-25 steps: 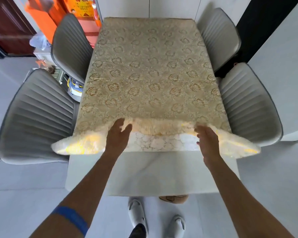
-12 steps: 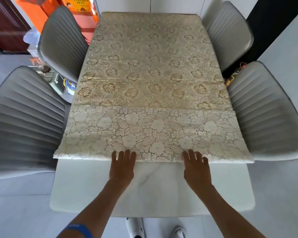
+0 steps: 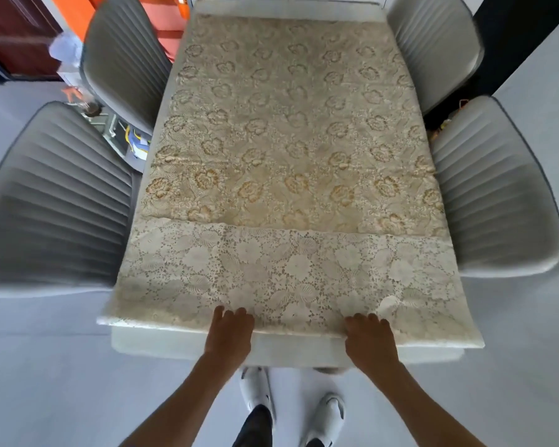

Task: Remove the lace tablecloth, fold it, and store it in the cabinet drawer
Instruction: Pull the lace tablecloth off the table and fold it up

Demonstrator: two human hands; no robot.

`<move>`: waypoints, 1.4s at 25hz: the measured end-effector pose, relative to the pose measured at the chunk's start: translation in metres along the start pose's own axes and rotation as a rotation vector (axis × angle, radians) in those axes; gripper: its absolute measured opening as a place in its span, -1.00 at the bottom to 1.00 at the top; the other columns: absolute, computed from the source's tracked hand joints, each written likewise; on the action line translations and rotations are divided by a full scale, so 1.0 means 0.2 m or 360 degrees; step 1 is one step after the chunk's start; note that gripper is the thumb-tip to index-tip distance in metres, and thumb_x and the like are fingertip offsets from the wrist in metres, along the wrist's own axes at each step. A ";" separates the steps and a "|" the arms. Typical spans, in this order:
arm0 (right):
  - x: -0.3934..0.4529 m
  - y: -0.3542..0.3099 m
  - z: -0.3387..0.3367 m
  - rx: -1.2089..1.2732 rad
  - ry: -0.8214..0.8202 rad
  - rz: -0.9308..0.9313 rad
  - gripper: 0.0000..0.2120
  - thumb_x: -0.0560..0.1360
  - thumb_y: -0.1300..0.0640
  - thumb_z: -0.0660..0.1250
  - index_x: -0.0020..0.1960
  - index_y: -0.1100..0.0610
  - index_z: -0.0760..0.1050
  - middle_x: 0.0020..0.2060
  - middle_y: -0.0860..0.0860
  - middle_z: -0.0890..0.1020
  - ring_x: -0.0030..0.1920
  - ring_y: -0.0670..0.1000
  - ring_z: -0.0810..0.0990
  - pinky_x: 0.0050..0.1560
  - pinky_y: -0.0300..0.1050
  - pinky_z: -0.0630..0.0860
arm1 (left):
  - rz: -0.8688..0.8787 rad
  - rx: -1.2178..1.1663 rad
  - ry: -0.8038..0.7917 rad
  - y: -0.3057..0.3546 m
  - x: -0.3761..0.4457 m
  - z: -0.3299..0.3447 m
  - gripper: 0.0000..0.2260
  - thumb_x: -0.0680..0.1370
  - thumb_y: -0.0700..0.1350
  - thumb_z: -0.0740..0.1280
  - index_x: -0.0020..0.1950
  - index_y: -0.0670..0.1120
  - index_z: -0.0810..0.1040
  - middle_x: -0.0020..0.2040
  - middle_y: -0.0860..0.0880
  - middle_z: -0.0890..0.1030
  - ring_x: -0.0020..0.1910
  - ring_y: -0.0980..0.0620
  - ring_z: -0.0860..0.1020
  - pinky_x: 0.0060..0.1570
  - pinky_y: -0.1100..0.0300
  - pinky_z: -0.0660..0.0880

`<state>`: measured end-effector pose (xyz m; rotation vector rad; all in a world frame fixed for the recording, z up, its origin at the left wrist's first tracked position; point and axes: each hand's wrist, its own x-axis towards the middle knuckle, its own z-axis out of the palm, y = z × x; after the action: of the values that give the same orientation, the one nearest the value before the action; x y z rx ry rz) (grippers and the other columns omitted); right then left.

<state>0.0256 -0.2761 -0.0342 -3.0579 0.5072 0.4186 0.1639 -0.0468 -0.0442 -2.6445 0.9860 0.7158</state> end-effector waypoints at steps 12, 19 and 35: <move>-0.14 0.11 0.00 0.0563 -0.0218 0.0135 -0.71 0.48 0.15 0.25 0.21 0.05 0.46 0.15 0.00 0.52 0.08 0.09 0.53 0.00 -0.06 0.47 | -0.0231 -0.0711 -0.0019 0.00 -0.21 -0.06 -0.67 0.57 -0.08 0.23 0.33 -0.03 0.45 0.30 -0.02 0.53 0.25 -0.04 0.49 0.23 0.05 0.44; 0.22 0.22 -0.03 0.0293 -0.0304 0.0294 -0.38 0.54 0.24 0.18 0.56 0.02 0.12 0.56 0.07 0.17 0.31 0.17 0.44 0.12 0.03 0.56 | -0.0188 -0.0367 0.0040 -0.19 0.24 -0.13 -0.37 0.47 -0.25 0.31 0.50 0.02 0.21 0.52 -0.09 0.20 0.47 -0.12 0.23 0.42 -0.08 0.22; 0.38 0.38 -0.02 -0.0072 -0.0293 0.0043 -0.57 0.50 0.06 0.33 0.36 -0.01 0.39 0.07 0.03 0.61 0.04 0.12 0.59 0.02 0.08 0.54 | -0.0075 -0.0713 0.0015 -0.37 0.15 -0.21 -0.88 0.57 -0.04 0.32 0.05 -0.01 0.44 -0.12 0.03 0.64 -0.14 -0.03 0.60 -0.23 0.19 0.36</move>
<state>0.0720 -0.3731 -0.0473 -3.0160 0.5379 0.7139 0.2488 -0.0233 -0.0200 -3.0362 0.8409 1.0165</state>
